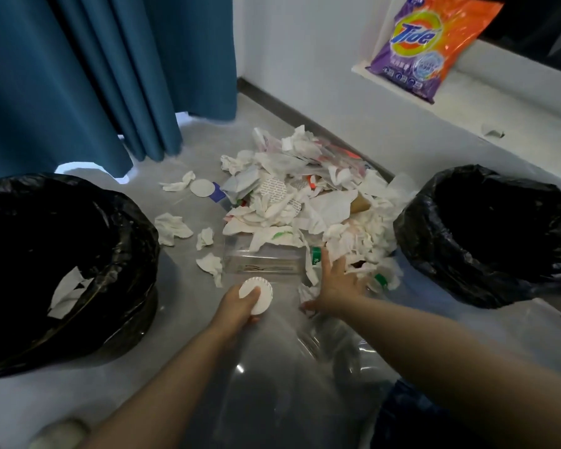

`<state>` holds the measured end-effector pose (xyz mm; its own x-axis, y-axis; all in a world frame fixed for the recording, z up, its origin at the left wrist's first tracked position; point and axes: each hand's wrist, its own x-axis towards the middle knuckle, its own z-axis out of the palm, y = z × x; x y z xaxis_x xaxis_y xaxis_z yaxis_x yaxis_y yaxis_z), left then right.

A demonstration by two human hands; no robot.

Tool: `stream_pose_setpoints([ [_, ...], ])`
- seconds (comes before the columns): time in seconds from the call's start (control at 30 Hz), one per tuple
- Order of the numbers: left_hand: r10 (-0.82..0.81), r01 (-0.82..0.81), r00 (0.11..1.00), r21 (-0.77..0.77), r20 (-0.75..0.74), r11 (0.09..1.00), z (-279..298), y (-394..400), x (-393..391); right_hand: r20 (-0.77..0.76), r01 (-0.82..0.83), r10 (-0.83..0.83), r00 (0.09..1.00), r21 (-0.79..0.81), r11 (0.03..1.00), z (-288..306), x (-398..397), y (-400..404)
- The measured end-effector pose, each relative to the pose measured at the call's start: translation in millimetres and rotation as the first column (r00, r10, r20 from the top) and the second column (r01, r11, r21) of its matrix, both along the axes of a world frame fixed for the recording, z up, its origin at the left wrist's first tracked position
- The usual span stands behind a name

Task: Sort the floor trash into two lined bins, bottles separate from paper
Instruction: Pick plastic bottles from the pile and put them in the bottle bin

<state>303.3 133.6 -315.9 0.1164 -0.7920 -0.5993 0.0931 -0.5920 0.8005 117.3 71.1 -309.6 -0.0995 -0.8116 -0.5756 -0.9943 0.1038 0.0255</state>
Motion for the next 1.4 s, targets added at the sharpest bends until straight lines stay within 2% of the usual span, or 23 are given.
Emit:
stream_pose_setpoints([
  [0.07,0.065,-0.063,0.996,0.035,-0.065,0.997,-8,7,2,0.007,0.06,-0.06,0.998,-0.067,0.996,-19,10,9],
  [0.13,0.118,-0.112,0.987,0.063,-0.111,0.992,-14,12,5,0.078,0.103,-0.086,0.993,-0.246,0.964,-34,14,16],
  [0.2,0.158,-0.15,0.982,0.079,-0.105,0.986,-22,12,10,0.14,0.055,-0.002,0.99,-0.376,0.925,-42,17,21],
  [0.27,0.186,-0.178,0.978,0.085,-0.094,0.98,-24,9,14,0.205,-0.01,0.074,0.976,-0.297,0.955,-41,19,23],
  [0.33,0.204,-0.196,0.974,0.086,-0.097,0.977,-22,5,16,0.335,-0.064,0.12,0.935,-0.174,0.983,-35,22,20],
  [0.43,0.199,-0.196,0.978,0.057,-0.054,0.979,-13,0,19,0.522,-0.013,0.09,0.848,-0.15,0.989,-14,28,10],
  [0.5,0.155,-0.154,0.985,-0.022,0.077,0.988,5,-3,23,0.628,0.073,0.036,0.778,-0.146,0.987,8,33,4],
  [0.6,0.051,0.03,0.937,-0.224,0.345,0.974,60,-13,33,0.792,0.216,-0.079,0.606,-0.068,0.974,48,49,-10],
  [0.7,0.167,0.15,0.781,-0.44,0.601,0.885,125,-19,57,0.875,0.245,-0.159,0.458,0.048,0.968,78,71,-24],
  [0.77,0.321,0.186,0.608,-0.522,0.727,0.832,157,-17,80,0.904,0.289,-0.235,0.358,0.133,0.948,92,89,-28],
  [0.87,0.488,0.072,0.307,-0.531,0.817,0.844,173,-5,115,0.896,0.349,-0.404,0.187,0.324,0.879,113,118,-27],
  [0.9,0.485,0.011,0.237,-0.502,0.841,0.865,171,2,128,0.876,0.345,-0.455,0.16,0.382,0.857,119,128,-25],
  [0.93,0.447,-0.035,0.213,-0.45,0.869,0.892,167,8,137,0.863,0.339,-0.487,0.132,0.423,0.84,121,135,-23],
  [1.03,0.214,-0.124,0.319,-0.183,0.923,0.975,150,19,154,0.869,0.319,-0.494,0.003,0.468,0.824,118,146,-21],
  [1.07,0.197,-0.129,0.341,-0.162,0.919,0.978,147,19,153,0.877,0.329,-0.481,-0.015,0.459,0.826,117,146,-21],
  [1.13,0.326,-0.053,0.323,-0.327,0.888,0.944,146,14,143,0.888,0.363,-0.457,-0.056,0.445,0.819,116,142,-22],
  [1.2,0.452,0.102,0.369,-0.518,0.812,0.849,149,6,123,0.908,0.408,-0.41,-0.084,0.407,0.817,115,133,-25],
  [1.27,0.437,0.164,0.553,-0.607,0.709,0.778,150,1,93,0.945,0.446,-0.325,-0.025,0.302,0.843,114,124,-30],
  [1.33,0.344,0.108,0.735,-0.601,0.585,0.792,147,-1,67,0.974,0.438,-0.204,0.102,0.14,0.888,114,116,-35],
  [1.37,0.329,0.072,0.775,-0.593,0.54,0.802,142,-2,58,0.972,0.417,-0.152,0.179,0.065,0.906,116,112,-37],
  [1.4,0.347,0.043,0.776,-0.594,0.526,0.803,137,-2,55,0.963,0.386,-0.102,0.249,-0.002,0.922,120,110,-38],
])
